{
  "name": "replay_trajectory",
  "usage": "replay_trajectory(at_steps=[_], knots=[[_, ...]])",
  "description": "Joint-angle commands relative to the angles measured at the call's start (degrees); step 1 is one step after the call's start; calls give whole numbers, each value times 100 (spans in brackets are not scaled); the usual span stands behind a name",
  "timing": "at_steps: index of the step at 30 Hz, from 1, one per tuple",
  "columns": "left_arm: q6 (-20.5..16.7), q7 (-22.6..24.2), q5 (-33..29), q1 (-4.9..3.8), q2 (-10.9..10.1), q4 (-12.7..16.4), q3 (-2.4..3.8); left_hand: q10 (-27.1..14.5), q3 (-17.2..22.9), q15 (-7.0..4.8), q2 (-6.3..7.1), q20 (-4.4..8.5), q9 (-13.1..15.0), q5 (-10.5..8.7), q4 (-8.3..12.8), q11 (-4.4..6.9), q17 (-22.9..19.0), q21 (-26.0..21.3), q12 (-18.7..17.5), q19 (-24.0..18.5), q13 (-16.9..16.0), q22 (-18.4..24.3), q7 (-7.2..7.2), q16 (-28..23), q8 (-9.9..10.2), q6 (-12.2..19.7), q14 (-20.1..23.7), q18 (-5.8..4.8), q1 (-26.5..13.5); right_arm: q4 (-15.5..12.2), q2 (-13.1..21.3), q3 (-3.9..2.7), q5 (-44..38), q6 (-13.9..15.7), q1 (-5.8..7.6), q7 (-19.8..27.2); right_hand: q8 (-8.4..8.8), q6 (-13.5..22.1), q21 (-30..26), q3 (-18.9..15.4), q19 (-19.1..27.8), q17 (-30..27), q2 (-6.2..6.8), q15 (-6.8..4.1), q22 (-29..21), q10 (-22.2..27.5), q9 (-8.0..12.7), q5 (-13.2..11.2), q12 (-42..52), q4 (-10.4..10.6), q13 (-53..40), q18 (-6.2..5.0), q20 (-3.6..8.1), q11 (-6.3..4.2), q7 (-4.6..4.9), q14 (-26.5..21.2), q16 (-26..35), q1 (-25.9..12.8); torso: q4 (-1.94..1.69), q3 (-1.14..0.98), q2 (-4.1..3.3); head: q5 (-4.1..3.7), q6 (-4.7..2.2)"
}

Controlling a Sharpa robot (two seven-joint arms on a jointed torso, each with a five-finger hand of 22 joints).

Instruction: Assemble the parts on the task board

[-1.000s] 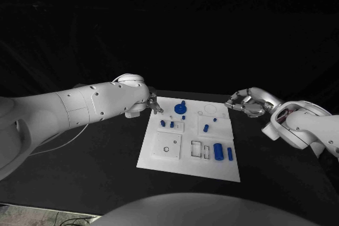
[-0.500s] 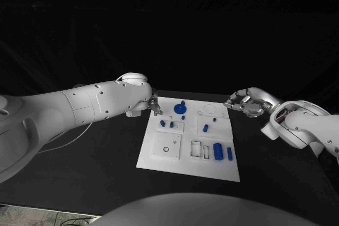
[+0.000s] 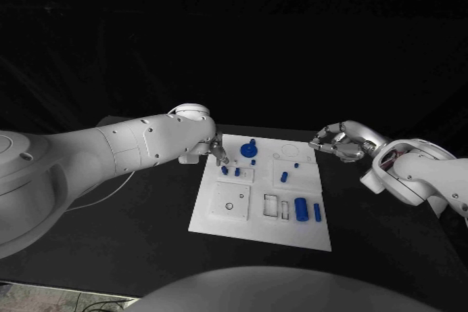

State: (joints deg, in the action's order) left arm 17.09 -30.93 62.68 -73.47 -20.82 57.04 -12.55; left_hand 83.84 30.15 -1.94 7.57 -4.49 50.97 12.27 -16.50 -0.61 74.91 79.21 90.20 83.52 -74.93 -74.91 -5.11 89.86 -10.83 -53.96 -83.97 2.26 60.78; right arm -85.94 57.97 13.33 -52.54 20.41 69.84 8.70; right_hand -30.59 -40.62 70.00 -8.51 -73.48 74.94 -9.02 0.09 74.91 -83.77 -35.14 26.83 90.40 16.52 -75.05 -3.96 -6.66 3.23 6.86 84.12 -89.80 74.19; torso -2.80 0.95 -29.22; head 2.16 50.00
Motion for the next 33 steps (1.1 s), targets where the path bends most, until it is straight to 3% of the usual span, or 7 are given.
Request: replay_trajectory(at_steps=[1,17,33], knots=[[213,86,-56,14,51,-64,1,616,-45,36,-17,-22,-39,-19,-17,-44,1509,-22,-20,-34,-1507,-1159,11,14,37,-68,-603,39,-90,-12,2,0,-22,-82,-3,-4,17,-6,-11,11,7,1506,-11,20,840,-623,6,31,-40,-6,-1495,-109,-11,-16,0,588,-20,45,0,1,-2,-3,0],[367,-11,312,43,155,-197,0,616,-159,23,11,-23,-37,-90,-8,-9,1509,-54,-20,-59,-1507,-1148,37,14,2,-125,-603,49,-212,-22,17,0,-22,-82,-3,3,13,-15,-10,12,5,1506,-14,20,841,-623,5,30,-40,-6,-1495,-109,-11,-15,0,588,-20,47,-1,1,3,-9,0],[257,125,250,96,206,-261,-1,616,-3,-1,-61,-3,121,40,80,18,1509,-49,-20,-63,-1507,-1149,100,14,-150,-195,-603,49,21,-30,21,0,-22,-81,-3,-1,13,-15,-10,12,5,1506,-14,20,841,-623,5,30,-40,-6,-1495,-109,-11,-15,0,588,-20,47,-2,1,4,-19,0]])
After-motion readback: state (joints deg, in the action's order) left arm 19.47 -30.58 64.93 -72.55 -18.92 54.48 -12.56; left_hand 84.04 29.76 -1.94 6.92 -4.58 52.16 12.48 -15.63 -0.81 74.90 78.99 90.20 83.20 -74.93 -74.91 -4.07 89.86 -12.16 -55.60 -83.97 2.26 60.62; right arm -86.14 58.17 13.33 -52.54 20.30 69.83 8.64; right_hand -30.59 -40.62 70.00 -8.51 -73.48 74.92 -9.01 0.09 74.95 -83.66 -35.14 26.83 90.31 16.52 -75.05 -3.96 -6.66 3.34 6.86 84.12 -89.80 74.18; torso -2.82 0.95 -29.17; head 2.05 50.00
